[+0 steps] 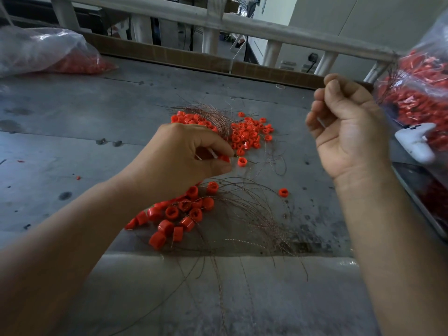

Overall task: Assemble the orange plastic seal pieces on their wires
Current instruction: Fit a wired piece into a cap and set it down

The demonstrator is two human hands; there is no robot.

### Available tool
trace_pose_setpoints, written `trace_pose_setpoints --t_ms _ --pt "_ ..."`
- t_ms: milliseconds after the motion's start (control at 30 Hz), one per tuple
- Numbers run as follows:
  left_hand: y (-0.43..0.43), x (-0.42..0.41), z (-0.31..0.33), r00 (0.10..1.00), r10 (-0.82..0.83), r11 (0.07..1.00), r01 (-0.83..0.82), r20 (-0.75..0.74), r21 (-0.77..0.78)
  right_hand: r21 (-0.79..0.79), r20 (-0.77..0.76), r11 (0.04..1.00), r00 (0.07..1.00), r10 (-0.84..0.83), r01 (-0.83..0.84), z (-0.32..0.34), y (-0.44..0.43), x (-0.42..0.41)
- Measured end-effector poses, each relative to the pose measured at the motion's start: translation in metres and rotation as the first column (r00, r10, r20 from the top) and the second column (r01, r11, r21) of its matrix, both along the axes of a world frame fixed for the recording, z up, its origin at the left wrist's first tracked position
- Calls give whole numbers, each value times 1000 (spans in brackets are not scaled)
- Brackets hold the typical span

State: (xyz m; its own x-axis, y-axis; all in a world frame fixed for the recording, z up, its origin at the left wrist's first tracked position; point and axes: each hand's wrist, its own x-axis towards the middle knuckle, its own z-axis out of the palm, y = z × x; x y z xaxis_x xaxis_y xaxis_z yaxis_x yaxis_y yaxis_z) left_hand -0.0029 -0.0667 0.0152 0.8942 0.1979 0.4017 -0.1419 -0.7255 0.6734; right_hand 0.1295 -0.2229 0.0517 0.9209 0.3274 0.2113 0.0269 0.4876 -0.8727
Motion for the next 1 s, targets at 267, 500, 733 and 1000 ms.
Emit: trace_pose_setpoints --t_ms 267,500,733,1000 --pt "4 -1 6 994 -74 826 108 83 -553 -122 385 991 923 -7 59 4 -2 -5" --pt "5 -1 5 987 -111 776 159 115 -611 -458 596 889 744 302 6 -11 14 -31" --pt "8 0 4 978 -137 766 206 158 -609 -542 689 831 633 353 127 -22 23 -37" --pt "8 -1 3 969 -208 735 244 131 -633 -559 710 802 621 333 210 -21 22 -35"
